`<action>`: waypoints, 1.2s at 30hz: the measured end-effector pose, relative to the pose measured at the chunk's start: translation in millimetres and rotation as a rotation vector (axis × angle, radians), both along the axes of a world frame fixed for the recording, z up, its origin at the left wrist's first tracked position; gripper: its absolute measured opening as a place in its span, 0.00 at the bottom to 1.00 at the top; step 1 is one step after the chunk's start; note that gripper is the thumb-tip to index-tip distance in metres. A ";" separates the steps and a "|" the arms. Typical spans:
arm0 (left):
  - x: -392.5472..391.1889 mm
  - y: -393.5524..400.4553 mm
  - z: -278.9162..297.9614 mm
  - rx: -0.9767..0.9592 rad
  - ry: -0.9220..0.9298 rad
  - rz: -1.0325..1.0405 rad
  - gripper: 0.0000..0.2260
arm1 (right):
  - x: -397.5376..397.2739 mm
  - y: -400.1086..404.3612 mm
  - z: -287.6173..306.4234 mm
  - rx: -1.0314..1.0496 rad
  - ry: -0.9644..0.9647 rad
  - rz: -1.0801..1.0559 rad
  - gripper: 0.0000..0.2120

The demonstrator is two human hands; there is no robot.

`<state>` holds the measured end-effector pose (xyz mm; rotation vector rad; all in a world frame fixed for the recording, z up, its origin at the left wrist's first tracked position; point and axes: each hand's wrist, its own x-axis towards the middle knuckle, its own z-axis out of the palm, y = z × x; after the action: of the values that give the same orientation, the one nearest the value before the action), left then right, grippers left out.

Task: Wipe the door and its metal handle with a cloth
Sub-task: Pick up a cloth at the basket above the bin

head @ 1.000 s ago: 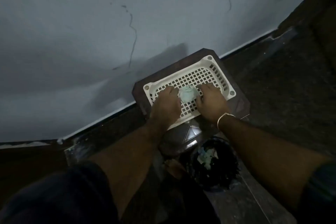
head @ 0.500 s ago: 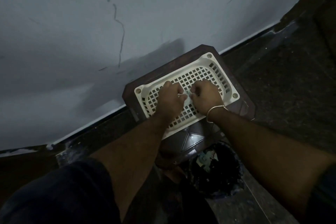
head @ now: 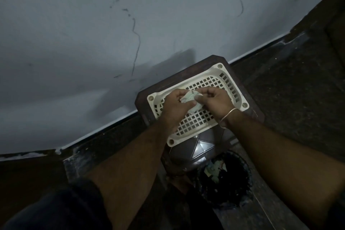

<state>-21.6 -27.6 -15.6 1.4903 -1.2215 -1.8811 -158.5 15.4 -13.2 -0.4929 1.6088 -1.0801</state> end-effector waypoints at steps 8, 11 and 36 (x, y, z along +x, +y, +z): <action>8.4 4.2 20.9 0.039 0.081 0.115 0.04 | 5.9 7.3 20.8 -0.007 -0.250 -0.050 0.04; 13.4 6.2 27.0 0.063 0.085 0.082 0.10 | 6.1 11.5 22.8 -0.016 -0.226 -0.026 0.11; 25.6 57.2 144.0 0.194 0.226 0.087 0.05 | 9.7 64.0 138.8 -0.156 0.142 0.107 0.10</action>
<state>4.0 29.6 128.4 1.3558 -0.8795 -2.0910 -148.9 79.4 125.6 -0.7664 1.6083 -1.1145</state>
